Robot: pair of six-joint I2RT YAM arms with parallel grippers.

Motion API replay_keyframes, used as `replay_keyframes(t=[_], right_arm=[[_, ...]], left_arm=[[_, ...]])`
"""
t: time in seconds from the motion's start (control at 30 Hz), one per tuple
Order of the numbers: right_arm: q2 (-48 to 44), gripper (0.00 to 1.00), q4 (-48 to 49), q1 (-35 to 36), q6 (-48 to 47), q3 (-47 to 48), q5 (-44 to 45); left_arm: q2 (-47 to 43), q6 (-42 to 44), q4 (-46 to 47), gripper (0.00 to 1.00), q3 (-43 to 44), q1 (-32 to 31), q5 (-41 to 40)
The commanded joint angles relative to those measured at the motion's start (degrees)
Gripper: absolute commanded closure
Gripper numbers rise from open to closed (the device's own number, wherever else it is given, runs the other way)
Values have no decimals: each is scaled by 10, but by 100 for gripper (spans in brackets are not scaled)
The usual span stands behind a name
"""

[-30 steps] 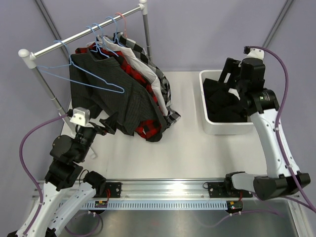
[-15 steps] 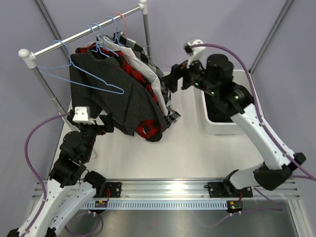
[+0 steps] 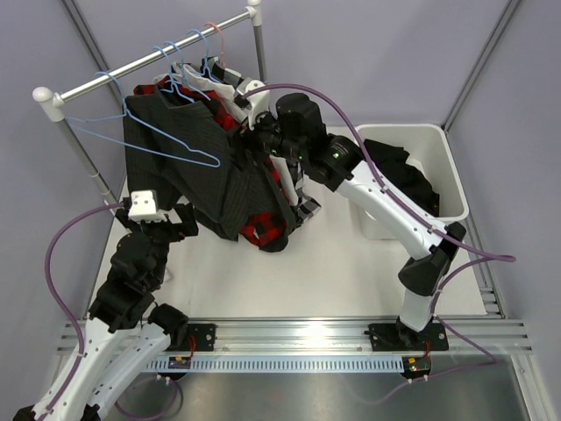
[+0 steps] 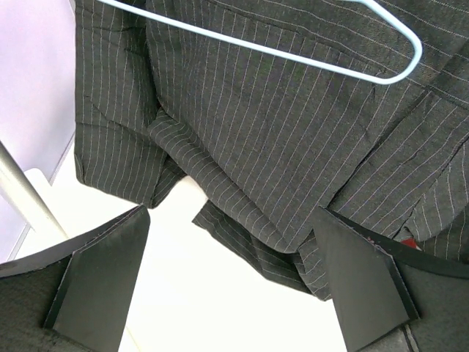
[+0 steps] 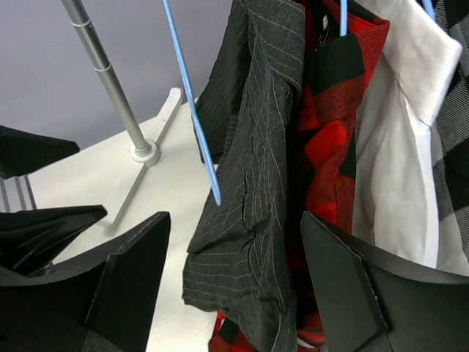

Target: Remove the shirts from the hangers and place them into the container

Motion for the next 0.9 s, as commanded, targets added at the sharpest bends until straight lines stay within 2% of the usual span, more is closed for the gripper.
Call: replay_keyframes(t=[0.0, 0.37, 0.6, 0.77, 0.87], right_arm=[[25, 20, 30, 8, -23, 47, 7], [103, 30, 42, 13, -34, 111, -9], [120, 47, 46, 14, -21, 129, -39], [124, 65, 51, 17, -15, 139, -51], [127, 69, 56, 19, -8, 143, -59]], left_arm=[[-3, -9, 24, 1, -1, 5, -17], [-11, -9, 25, 1, -1, 7, -11], [-14, -9, 25, 1, -1, 8, -10], [-16, -9, 25, 1, -1, 8, -10], [-17, -9, 24, 1, -1, 9, -9]])
